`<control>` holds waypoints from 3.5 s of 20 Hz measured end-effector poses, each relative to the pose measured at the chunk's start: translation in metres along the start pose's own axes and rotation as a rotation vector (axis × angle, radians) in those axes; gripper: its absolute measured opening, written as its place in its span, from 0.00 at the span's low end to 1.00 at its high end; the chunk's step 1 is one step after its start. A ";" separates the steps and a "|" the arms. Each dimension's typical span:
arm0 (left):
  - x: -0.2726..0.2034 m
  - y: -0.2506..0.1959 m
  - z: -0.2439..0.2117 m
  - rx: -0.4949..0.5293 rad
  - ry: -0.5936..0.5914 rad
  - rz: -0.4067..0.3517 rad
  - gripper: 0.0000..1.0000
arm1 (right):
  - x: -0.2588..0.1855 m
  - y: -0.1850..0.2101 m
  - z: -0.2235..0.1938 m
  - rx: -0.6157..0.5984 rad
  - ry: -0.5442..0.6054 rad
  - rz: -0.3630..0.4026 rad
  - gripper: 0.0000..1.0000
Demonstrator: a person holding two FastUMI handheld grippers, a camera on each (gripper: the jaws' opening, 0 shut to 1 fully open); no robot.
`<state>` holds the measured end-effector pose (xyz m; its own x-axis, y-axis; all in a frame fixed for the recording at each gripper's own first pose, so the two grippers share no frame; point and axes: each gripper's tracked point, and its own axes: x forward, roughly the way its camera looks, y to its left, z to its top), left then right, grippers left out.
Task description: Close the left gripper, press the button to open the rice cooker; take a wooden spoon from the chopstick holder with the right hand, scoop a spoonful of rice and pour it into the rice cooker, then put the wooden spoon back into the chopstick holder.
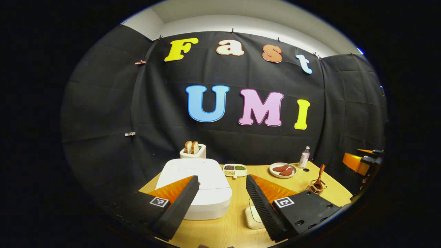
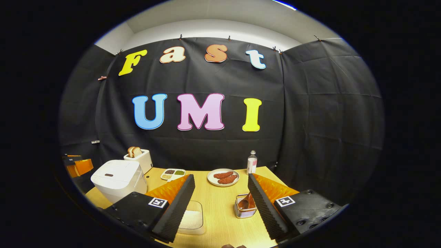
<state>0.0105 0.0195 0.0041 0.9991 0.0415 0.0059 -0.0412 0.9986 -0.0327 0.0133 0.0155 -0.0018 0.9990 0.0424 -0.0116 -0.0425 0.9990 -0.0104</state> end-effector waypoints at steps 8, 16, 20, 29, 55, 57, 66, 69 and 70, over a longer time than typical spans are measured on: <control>0.003 0.030 0.003 -0.028 0.007 0.057 0.95 | 0.000 0.008 -0.002 -0.010 0.014 0.027 0.98; 0.029 0.057 0.026 0.019 -0.010 0.068 0.79 | -0.011 -0.008 -0.011 -0.032 0.027 -0.004 0.98; 0.053 0.064 0.018 0.074 0.061 0.043 0.58 | -0.022 -0.023 -0.018 -0.017 0.045 -0.036 0.98; 0.115 0.073 -0.017 0.084 0.207 -0.032 0.10 | -0.046 -0.048 -0.038 0.016 0.109 -0.089 0.98; 0.148 0.093 -0.055 0.205 0.324 0.047 0.07 | -0.063 -0.066 -0.049 0.053 0.129 -0.109 0.98; 0.139 0.089 -0.006 0.276 0.180 0.083 0.07 | -0.062 -0.075 -0.048 0.056 0.126 -0.124 0.98; 0.055 0.012 0.027 0.045 0.068 0.002 0.08 | -0.037 -0.095 -0.035 0.016 0.107 -0.108 0.98; 0.026 -0.012 0.019 0.025 0.064 -0.044 0.08 | -0.021 -0.100 -0.039 0.012 0.127 -0.077 0.98; 0.019 -0.020 0.015 0.016 0.064 -0.053 0.08 | -0.014 -0.102 -0.041 0.018 0.138 -0.066 0.98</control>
<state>0.0298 0.0011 0.0203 0.9983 -0.0136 -0.0571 0.0126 0.9998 -0.0179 0.0029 -0.0871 -0.0411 0.9886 -0.0242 -0.1484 0.0247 0.9997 0.0019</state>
